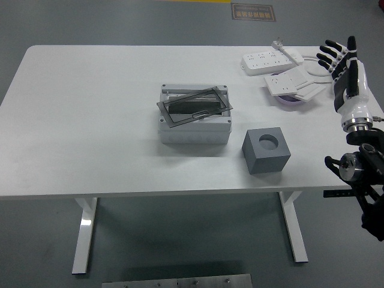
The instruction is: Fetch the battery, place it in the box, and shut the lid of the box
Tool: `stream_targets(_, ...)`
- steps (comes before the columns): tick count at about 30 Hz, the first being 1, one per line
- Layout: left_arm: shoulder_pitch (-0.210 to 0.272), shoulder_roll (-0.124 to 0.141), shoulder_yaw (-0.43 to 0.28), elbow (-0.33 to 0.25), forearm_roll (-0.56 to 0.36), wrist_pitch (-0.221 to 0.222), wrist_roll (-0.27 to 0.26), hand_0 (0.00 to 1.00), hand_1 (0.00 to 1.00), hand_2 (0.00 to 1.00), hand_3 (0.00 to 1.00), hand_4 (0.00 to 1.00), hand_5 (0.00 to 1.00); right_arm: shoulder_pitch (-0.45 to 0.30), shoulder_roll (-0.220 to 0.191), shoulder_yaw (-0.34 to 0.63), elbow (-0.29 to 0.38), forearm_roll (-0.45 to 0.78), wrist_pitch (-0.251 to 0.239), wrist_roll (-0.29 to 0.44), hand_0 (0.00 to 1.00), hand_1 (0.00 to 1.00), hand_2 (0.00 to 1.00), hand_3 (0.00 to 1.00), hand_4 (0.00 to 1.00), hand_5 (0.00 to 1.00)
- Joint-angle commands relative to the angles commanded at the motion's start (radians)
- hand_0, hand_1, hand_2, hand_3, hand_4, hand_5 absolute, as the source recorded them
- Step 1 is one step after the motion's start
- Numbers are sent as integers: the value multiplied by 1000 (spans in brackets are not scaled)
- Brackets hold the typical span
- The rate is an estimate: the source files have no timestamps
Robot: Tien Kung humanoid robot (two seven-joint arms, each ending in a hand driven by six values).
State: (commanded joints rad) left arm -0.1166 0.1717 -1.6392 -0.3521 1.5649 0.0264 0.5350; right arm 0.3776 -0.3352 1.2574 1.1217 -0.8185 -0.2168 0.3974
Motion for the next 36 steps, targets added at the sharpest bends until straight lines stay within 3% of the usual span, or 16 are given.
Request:
stream_targets(18, 4, 9, 9, 2, -18, 4, 1, 525, 726, 625, 542, 206, 2, -16, 4, -6, 48, -22, 2, -18, 875, 783, 770, 771, 998, 998)
stream_targets(36, 0, -4, 18, 3, -34, 12, -2, 530, 722, 624, 546, 224, 2, -41, 23, -7, 41, -24, -2, -19, 873, 777, 764, 759, 998, 998)
